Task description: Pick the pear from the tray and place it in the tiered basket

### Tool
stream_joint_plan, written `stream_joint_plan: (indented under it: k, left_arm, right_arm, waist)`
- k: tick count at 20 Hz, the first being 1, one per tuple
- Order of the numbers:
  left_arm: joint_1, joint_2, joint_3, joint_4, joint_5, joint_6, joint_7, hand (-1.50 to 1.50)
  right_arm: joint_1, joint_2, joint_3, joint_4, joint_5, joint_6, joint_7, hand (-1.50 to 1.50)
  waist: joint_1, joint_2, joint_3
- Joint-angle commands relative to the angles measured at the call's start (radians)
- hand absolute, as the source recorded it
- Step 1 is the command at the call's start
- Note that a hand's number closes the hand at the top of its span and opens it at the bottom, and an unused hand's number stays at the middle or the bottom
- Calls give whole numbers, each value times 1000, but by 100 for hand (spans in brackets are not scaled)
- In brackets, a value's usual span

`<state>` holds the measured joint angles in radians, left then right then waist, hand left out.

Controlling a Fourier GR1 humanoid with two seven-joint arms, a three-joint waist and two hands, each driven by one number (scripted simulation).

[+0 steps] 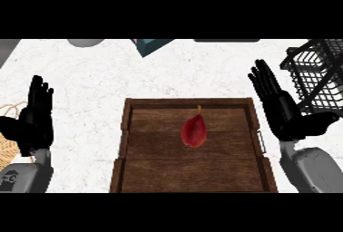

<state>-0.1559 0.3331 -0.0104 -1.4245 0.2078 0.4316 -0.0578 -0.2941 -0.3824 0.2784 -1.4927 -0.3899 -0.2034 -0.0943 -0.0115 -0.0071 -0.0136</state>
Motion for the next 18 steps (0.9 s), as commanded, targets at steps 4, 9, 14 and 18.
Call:
stream_joint_plan:
  k: [4, 9, 14, 18]
  left_arm:
    - [128, 96, -24, 89, 26, -177, 57, 0]
    - [188, 108, -87, 93, 43, -263, 145, 0]
    - [189, 135, -75, 104, 41, -284, 129, 0]
    - [165, 147, -74, 90, 40, -294, 137, 0]
  right_arm:
    - [203, 246, -48, 58, -113, -100, -155, 150]
    - [253, 376, -20, -21, -145, -282, -473, -150]
    - [351, 278, 66, 150, 206, -631, -244, -150]
    - [329, 142, 137, 254, 323, -684, -35, -150]
  waist:
    - [8, 15, 17]
    - [8, 4, 17]
    - [6, 9, 1]
    - [31, 21, -7]
